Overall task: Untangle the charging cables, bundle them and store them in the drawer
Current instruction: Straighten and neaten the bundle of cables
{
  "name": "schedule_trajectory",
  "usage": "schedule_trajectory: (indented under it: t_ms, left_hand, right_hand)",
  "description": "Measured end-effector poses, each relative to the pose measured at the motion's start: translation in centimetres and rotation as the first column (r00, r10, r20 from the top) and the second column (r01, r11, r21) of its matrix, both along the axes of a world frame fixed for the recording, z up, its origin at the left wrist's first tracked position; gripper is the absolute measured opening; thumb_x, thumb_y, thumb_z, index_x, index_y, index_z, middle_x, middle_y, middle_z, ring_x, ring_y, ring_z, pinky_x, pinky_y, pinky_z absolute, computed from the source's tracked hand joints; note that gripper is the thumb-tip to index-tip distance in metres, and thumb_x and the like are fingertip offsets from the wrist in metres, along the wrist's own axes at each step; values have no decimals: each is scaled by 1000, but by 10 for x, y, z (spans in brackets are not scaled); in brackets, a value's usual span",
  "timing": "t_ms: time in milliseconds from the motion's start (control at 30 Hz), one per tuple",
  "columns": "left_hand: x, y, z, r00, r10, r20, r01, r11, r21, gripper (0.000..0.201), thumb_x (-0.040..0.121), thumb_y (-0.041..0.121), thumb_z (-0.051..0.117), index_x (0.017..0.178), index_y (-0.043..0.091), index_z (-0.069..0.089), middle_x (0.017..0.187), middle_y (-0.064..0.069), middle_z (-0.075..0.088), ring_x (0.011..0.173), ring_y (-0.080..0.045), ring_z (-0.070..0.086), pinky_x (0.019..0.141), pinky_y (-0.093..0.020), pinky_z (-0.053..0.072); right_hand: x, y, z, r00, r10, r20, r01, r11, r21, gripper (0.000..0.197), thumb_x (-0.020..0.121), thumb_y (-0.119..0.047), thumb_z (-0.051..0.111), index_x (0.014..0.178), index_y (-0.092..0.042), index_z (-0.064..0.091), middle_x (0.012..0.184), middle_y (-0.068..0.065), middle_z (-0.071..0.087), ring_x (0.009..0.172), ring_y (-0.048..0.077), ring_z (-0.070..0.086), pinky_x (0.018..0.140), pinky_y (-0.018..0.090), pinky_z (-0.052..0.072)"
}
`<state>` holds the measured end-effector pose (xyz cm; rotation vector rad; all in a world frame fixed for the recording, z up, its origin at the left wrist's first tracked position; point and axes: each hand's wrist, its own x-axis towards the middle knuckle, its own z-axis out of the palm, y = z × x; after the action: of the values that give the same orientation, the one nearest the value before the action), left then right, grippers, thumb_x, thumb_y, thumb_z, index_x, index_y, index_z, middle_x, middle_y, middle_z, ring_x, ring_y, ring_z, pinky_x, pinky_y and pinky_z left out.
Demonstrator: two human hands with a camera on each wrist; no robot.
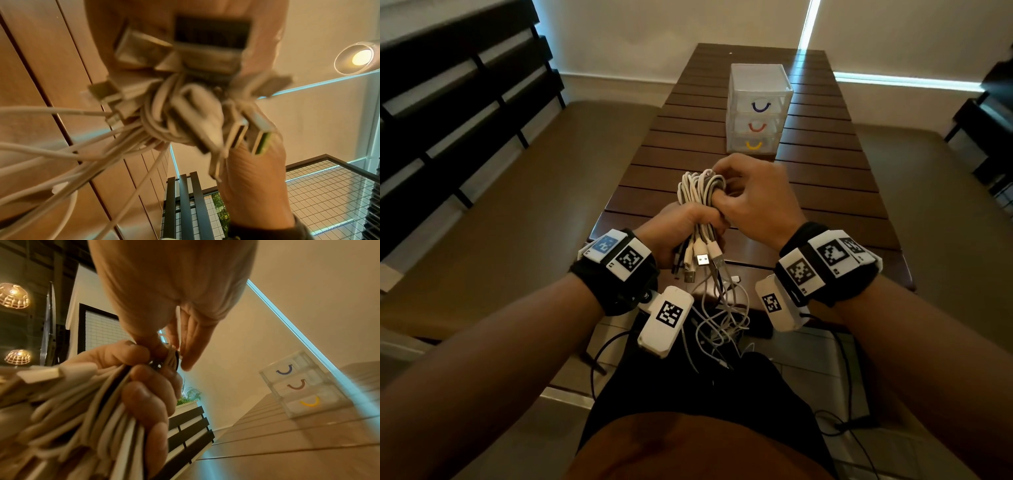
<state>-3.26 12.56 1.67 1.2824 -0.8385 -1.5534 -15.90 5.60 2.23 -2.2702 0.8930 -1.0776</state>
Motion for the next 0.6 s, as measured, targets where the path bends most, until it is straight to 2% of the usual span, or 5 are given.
schedule_trajectory:
  t_ms: [133,333,433,533,600]
  left_hand:
    - [-3,-1,0,1000,23,-3,-23,999,29,25,64,-1,65,89,-2,61,69,-14,54,61,-25,55,59,-33,55]
    - [-8,-3,3,993,116,-13,-116,993,22,43,63,1,67,105,-3,60,74,-13,58,65,-24,58,68,-37,51]
    - [-12,-4,0,983,178,-36,-179,984,-18,26,75,-8,61,100,0,62,74,-12,62,67,-23,60,69,-37,52]
    - [-16,-4,-2,982,182,-53,-185,981,-55,20,79,-9,59,95,3,63,74,-11,64,66,-22,62,68,-36,53]
    - [-16,-4,-3,983,180,-37,-183,979,-86,20,81,-9,59,93,5,64,73,-10,66,65,-20,62,67,-35,53]
  right_hand:
    - [2,2,-5,997,-36,75,35,999,7,19,80,-16,69,99,-14,69,94,-1,70,84,10,68,73,30,58]
    - [2,2,-5,985,-108,138,111,994,-13,20,78,-15,70,97,-16,68,97,0,66,85,11,65,75,30,57]
    - [1,3,-5,982,-134,131,140,989,-37,21,78,-14,70,99,-16,67,99,1,64,85,10,63,75,20,54]
    - [-2,2,-3,987,-130,97,135,990,-42,27,79,-11,69,106,-15,68,100,0,60,86,7,59,75,7,46]
    - [-3,1,-2,991,-118,68,119,993,-15,27,80,-12,69,107,-16,69,101,-3,60,87,6,58,78,6,46]
